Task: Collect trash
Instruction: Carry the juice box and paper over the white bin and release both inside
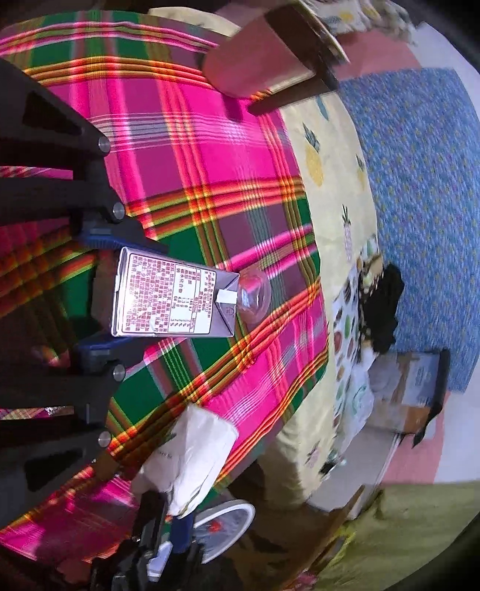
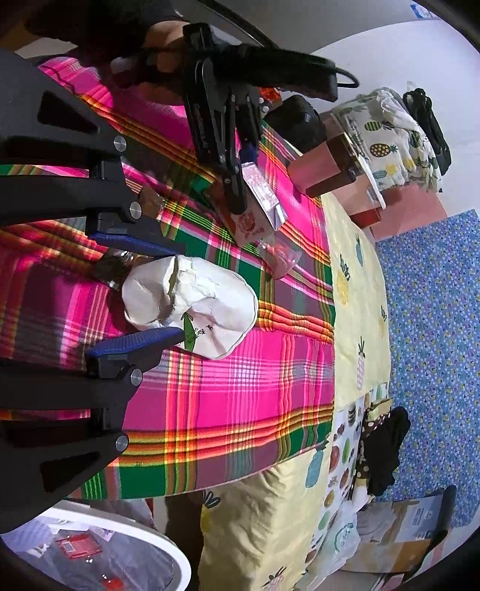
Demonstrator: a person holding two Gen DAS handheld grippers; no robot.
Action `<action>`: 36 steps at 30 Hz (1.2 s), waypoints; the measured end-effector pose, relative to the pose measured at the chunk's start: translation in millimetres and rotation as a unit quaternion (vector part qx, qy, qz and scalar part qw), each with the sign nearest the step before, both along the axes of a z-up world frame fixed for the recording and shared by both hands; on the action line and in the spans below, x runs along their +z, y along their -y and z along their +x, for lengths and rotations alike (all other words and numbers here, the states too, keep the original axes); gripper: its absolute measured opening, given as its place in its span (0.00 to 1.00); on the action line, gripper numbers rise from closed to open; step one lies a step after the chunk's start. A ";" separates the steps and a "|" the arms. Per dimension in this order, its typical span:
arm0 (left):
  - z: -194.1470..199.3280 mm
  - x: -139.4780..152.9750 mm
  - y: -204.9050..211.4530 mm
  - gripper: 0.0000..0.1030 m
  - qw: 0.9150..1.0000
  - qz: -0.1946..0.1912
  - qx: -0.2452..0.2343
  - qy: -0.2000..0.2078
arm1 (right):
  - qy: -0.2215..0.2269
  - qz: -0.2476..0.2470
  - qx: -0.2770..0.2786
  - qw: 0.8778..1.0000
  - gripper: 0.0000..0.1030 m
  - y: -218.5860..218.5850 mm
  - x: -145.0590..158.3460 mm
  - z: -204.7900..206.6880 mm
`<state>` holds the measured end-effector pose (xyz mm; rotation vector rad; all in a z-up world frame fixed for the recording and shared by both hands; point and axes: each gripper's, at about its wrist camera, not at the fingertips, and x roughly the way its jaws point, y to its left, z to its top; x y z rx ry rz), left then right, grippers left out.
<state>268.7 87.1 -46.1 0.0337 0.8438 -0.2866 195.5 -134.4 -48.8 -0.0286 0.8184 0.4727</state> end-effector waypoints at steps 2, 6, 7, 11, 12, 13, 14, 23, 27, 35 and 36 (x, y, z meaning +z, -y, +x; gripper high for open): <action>-4.5 3.2 0.1 0.36 1.000 -0.002 0.018 0.004 | 0.004 0.003 -0.001 1.000 0.39 4.0 2.6 -2.7; -19.2 13.7 4.3 0.36 0.999 0.001 0.049 0.017 | 0.010 0.009 -0.004 1.000 0.39 12.5 6.3 -8.5; -23.4 16.7 6.5 0.36 0.998 0.002 0.058 0.018 | 0.012 0.011 -0.005 1.000 0.39 14.6 7.6 -10.4; -44.2 27.9 16.4 0.36 0.997 -0.009 0.076 0.024 | 0.022 0.017 -0.007 1.000 0.39 22.8 14.9 -20.4; -50.3 30.8 19.9 0.36 0.997 -0.011 0.078 0.027 | 0.025 0.018 -0.008 0.999 0.39 25.6 17.0 -23.5; -56.8 33.8 23.9 0.36 0.996 -0.015 0.080 0.028 | 0.028 0.019 -0.010 0.999 0.39 28.7 19.1 -26.7; -62.2 36.1 27.5 0.36 0.996 -0.019 0.081 0.029 | 0.030 0.019 -0.011 0.999 0.39 30.9 20.5 -28.3; -108.2 57.3 69.1 0.36 0.996 -0.046 0.070 0.043 | 0.048 0.023 -0.039 0.998 0.39 61.6 31.7 -51.5; -122.8 61.5 85.3 0.36 0.995 -0.059 0.060 0.044 | 0.050 0.023 -0.052 0.997 0.39 73.3 33.1 -59.1; -140.1 64.9 118.9 0.36 0.996 -0.069 0.038 0.042 | 0.054 0.025 -0.075 0.995 0.39 92.1 33.3 -69.7; -141.5 65.1 122.1 0.36 0.996 -0.070 0.036 0.042 | 0.054 0.025 -0.078 0.995 0.39 94.8 33.0 -70.9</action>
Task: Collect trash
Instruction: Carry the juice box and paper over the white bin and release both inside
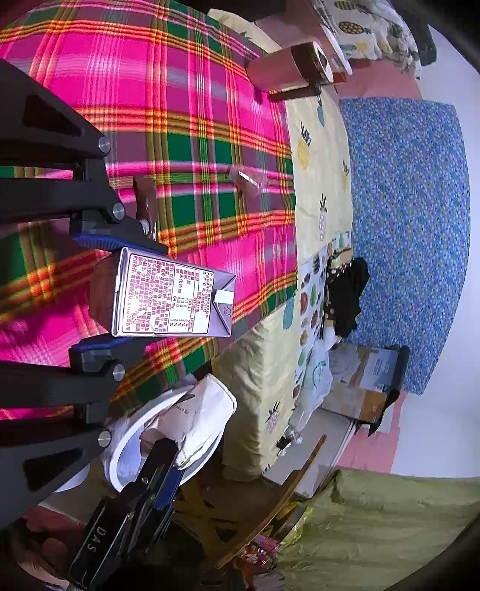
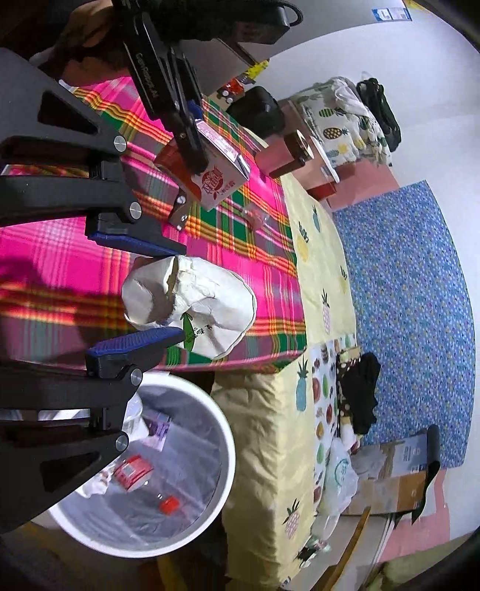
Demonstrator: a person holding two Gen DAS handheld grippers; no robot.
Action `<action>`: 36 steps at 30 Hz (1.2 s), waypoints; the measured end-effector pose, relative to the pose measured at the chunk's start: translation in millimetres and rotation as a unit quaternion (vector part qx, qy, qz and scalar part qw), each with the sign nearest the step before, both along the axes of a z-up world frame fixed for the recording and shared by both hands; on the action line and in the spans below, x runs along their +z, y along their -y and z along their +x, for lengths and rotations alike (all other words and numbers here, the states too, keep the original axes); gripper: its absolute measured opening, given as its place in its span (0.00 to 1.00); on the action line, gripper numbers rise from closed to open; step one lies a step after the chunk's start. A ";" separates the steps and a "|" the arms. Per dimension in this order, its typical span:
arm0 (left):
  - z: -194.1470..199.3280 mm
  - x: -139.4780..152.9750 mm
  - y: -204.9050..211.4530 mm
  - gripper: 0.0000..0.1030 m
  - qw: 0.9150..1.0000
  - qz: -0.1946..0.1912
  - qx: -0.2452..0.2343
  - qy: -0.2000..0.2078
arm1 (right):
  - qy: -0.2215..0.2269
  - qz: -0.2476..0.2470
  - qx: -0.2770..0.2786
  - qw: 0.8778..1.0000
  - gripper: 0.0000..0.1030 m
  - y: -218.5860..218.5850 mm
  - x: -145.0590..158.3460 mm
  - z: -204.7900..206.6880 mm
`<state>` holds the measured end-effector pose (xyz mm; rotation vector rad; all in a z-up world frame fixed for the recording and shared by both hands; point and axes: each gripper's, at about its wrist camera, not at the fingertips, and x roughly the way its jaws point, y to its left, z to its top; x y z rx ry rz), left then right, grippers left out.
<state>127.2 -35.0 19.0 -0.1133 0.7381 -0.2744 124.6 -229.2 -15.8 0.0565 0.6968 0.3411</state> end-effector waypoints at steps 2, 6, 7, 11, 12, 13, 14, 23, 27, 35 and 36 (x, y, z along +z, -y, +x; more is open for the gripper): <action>-2.3 -0.4 10.0 0.36 1.000 -0.003 -0.008 -0.002 | -0.001 -0.001 -0.004 1.000 0.39 3.9 -0.3 -1.8; -4.0 -0.5 25.8 0.36 1.000 -0.004 -0.021 -0.002 | 0.001 0.000 -0.017 1.000 0.39 15.5 -0.8 -4.9; -3.8 -0.9 29.9 0.36 1.000 -0.004 -0.024 -0.002 | 0.001 0.001 -0.020 1.000 0.39 18.6 -1.2 -5.5; -2.3 -2.8 48.9 0.36 0.999 -0.003 -0.041 -0.004 | -0.002 0.002 -0.037 0.999 0.39 31.1 -4.2 -6.5; -1.9 -3.5 53.7 0.36 0.999 -0.003 -0.045 -0.005 | -0.003 0.002 -0.041 0.999 0.39 35.5 -5.2 -8.3; -1.1 -4.4 59.4 0.36 0.999 -0.003 -0.050 -0.006 | -0.004 0.002 -0.045 0.999 0.39 39.4 -6.0 -8.9; 0.2 -4.9 63.9 0.36 0.999 -0.004 -0.054 -0.007 | -0.004 0.002 -0.048 0.999 0.39 41.9 -6.7 -9.6; 14.6 -14.0 106.3 0.36 0.995 -0.005 -0.096 -0.017 | -0.015 0.005 -0.097 0.995 0.39 77.7 -13.2 -12.2; 21.5 -20.3 127.3 0.36 0.993 -0.004 -0.118 -0.023 | -0.025 0.007 -0.118 0.993 0.39 94.0 -18.9 -12.1; 36.5 -35.6 160.9 0.36 0.988 0.001 -0.151 -0.037 | -0.051 0.009 -0.145 0.988 0.39 116.0 -31.9 -9.0; 38.9 -37.6 165.3 0.36 0.987 0.001 -0.155 -0.039 | -0.055 0.009 -0.148 0.987 0.39 119.0 -33.8 -7.6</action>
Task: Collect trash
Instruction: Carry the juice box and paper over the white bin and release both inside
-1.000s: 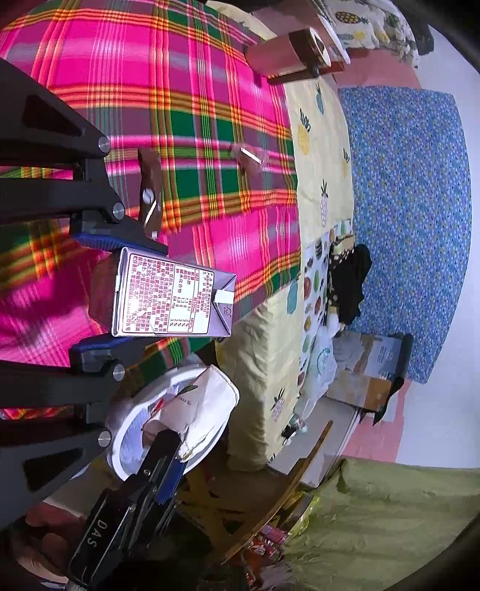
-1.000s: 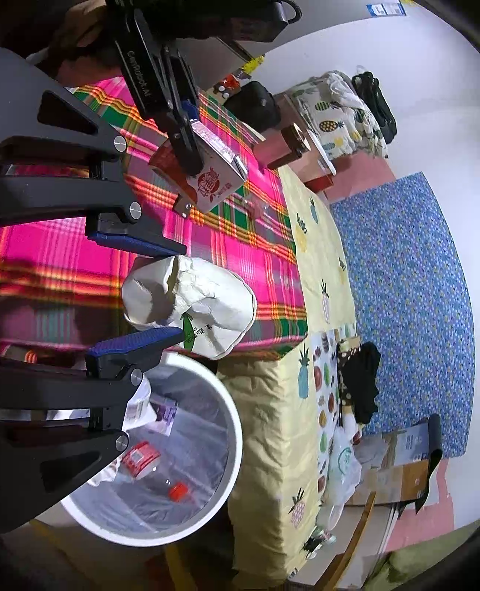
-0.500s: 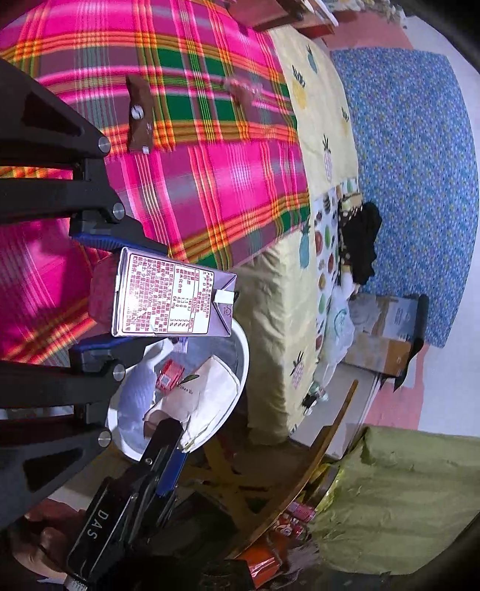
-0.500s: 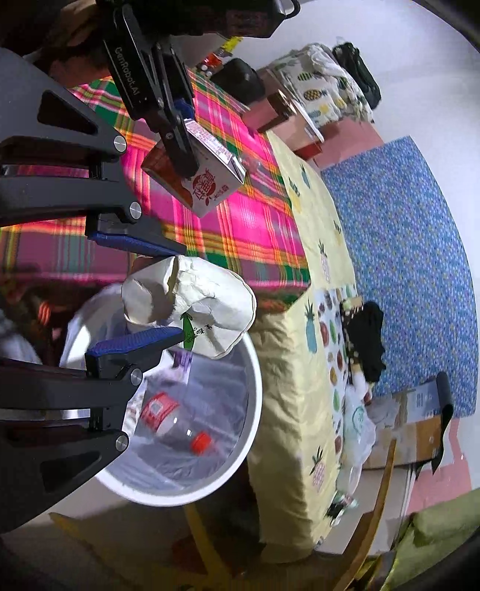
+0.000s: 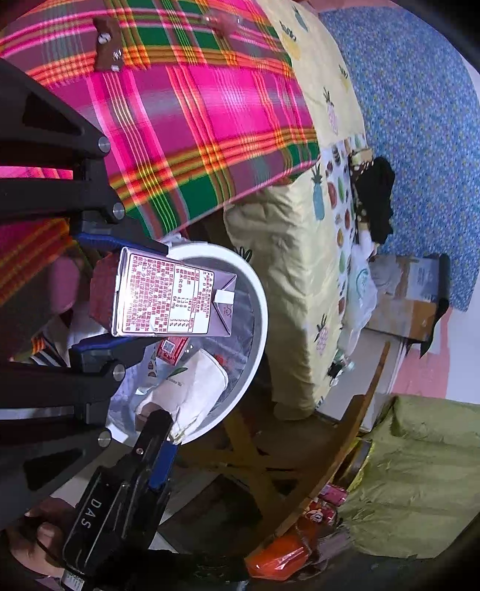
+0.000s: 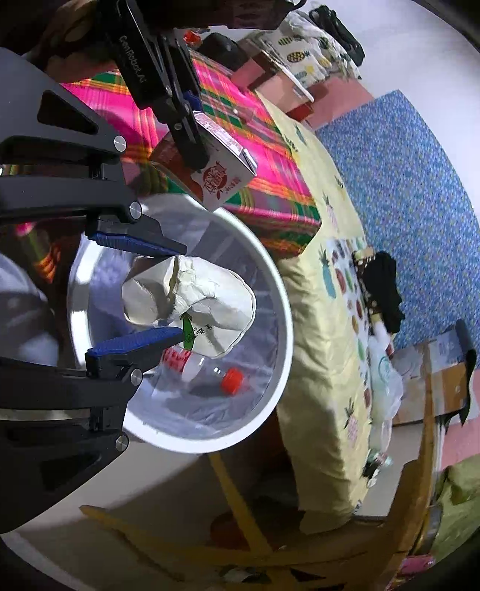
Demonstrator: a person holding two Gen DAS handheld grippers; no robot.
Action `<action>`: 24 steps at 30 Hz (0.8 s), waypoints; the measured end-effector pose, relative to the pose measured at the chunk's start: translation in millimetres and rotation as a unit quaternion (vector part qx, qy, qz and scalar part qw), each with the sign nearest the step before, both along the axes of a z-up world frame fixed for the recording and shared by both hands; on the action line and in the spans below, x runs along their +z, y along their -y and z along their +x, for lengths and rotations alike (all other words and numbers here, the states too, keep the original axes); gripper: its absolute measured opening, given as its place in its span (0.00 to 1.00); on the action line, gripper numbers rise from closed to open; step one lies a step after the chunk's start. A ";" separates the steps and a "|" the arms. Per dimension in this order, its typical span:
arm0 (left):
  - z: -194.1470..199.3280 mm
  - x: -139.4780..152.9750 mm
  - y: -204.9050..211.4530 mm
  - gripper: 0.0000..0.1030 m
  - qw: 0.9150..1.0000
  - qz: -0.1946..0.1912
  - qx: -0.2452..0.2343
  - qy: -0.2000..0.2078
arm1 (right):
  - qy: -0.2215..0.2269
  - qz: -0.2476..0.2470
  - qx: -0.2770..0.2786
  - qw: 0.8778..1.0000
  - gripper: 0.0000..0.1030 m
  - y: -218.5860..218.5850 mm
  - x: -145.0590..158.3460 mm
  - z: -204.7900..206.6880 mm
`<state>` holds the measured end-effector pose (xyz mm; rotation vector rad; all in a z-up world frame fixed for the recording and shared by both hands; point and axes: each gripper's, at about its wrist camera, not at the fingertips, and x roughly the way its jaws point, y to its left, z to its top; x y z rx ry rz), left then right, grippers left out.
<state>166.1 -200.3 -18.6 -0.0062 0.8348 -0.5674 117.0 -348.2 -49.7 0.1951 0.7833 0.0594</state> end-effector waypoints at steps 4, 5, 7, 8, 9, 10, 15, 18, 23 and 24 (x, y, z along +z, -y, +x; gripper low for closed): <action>9.1 -8.5 15.4 0.36 1.000 0.001 -0.016 -0.010 | -0.015 -0.001 -0.009 1.000 0.40 6.6 -6.3 2.5; 11.2 -9.7 17.3 0.36 1.000 0.000 -0.020 -0.011 | -0.019 -0.002 -0.012 1.000 0.40 8.8 -8.3 3.0; 13.9 -12.8 23.7 0.36 0.999 0.000 -0.029 -0.013 | -0.024 -0.001 -0.014 1.000 0.40 12.5 -11.2 3.1; 15.9 -14.7 27.1 0.36 0.999 0.002 -0.032 -0.015 | -0.026 -0.001 -0.015 1.000 0.40 13.9 -12.2 3.1; 18.0 -17.0 30.3 0.36 0.999 0.003 -0.035 -0.019 | -0.027 -0.001 -0.016 1.000 0.40 16.1 -12.9 2.8; 19.4 -18.1 32.9 0.36 0.999 0.003 -0.037 -0.022 | -0.027 0.000 -0.017 0.999 0.40 17.4 -13.1 2.1; 24.9 -20.9 38.0 0.48 0.999 -0.004 -0.044 -0.029 | -0.020 0.001 -0.022 1.000 0.40 22.5 -10.7 -2.2; 23.4 -17.0 33.1 0.54 0.999 -0.018 -0.040 -0.027 | -0.015 0.003 -0.024 1.000 0.40 23.5 -7.4 -3.5; 16.9 -8.5 18.9 0.54 0.999 -0.020 -0.024 -0.018 | -0.002 0.003 -0.017 1.000 0.40 17.9 0.4 -7.1; 15.0 -6.9 15.9 0.54 0.999 -0.021 -0.020 -0.017 | 0.001 0.003 -0.015 1.000 0.40 16.7 1.8 -6.0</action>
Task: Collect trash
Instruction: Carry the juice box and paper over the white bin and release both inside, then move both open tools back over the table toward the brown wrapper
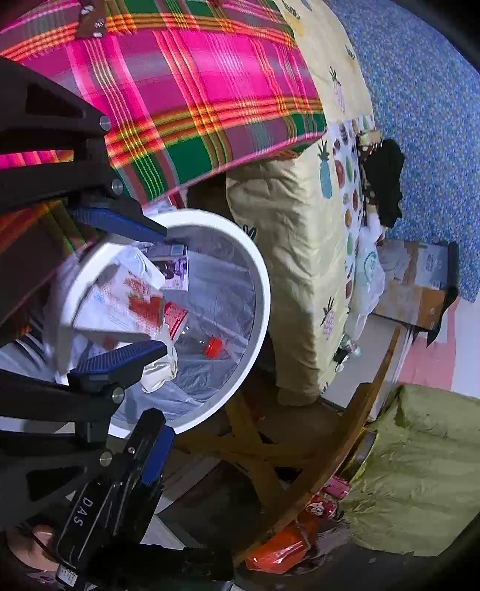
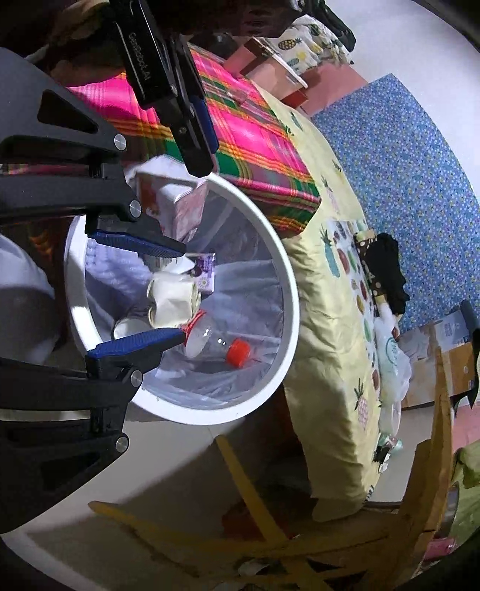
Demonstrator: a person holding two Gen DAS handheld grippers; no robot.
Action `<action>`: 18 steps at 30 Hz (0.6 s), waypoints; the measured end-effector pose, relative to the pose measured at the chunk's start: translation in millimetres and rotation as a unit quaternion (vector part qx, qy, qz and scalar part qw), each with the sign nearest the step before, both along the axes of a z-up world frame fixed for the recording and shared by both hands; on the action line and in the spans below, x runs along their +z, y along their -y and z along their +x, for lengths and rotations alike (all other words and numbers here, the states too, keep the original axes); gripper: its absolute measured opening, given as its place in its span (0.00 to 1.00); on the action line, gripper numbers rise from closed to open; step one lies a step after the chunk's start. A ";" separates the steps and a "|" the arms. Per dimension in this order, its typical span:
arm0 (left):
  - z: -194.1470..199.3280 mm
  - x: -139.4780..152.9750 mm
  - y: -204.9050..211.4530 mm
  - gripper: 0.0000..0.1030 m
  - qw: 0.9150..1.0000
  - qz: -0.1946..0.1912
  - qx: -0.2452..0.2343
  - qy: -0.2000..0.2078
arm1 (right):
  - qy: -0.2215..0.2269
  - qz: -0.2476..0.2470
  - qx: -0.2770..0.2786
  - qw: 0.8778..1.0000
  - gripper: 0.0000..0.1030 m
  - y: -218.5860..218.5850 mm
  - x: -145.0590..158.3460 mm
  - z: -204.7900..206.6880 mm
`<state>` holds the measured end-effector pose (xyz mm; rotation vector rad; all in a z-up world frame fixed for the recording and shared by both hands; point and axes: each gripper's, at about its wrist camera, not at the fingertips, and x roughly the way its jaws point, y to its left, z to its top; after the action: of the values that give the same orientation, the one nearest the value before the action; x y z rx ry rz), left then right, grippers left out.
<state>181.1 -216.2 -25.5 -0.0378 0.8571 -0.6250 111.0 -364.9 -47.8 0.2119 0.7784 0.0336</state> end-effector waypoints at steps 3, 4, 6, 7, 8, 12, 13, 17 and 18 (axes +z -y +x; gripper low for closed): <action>-6.9 6.2 -12.6 0.54 1.000 0.001 0.015 0.007 | 0.009 -0.001 0.008 1.000 0.40 -6.3 4.9 -1.0; -8.6 7.6 -16.8 0.54 1.000 0.002 0.020 0.009 | 0.012 0.000 0.012 1.000 0.40 -8.6 6.4 -1.1; -13.0 9.6 -26.6 0.54 0.999 0.000 0.031 0.010 | 0.018 0.001 0.022 1.000 0.40 -14.7 9.4 -1.1; -14.4 10.2 -31.5 0.54 0.999 -0.001 0.037 0.010 | 0.021 0.000 0.026 0.999 0.41 -17.6 10.7 -1.4; -16.0 10.7 -35.9 0.54 0.999 -0.002 0.041 0.010 | 0.023 0.000 0.029 0.999 0.41 -20.1 11.4 -1.0; -24.4 13.2 -55.4 0.54 0.998 0.000 0.061 0.015 | 0.031 0.001 0.049 0.998 0.56 -34.6 15.4 -0.4; -26.4 13.8 -59.6 0.54 0.998 0.001 0.065 0.017 | 0.032 0.001 0.055 0.998 0.56 -38.3 16.0 -0.4; -35.3 15.7 -74.9 0.54 0.996 0.006 0.081 0.023 | 0.038 0.004 0.080 0.996 0.56 -53.0 18.0 0.0; -37.3 16.3 -78.7 0.54 0.996 0.006 0.085 0.025 | 0.038 0.006 0.086 0.996 0.56 -55.8 18.1 0.0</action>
<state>143.8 -137.5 -9.2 -0.0822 0.8005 -0.4591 111.0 -309.1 -29.7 0.1543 0.7183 0.2090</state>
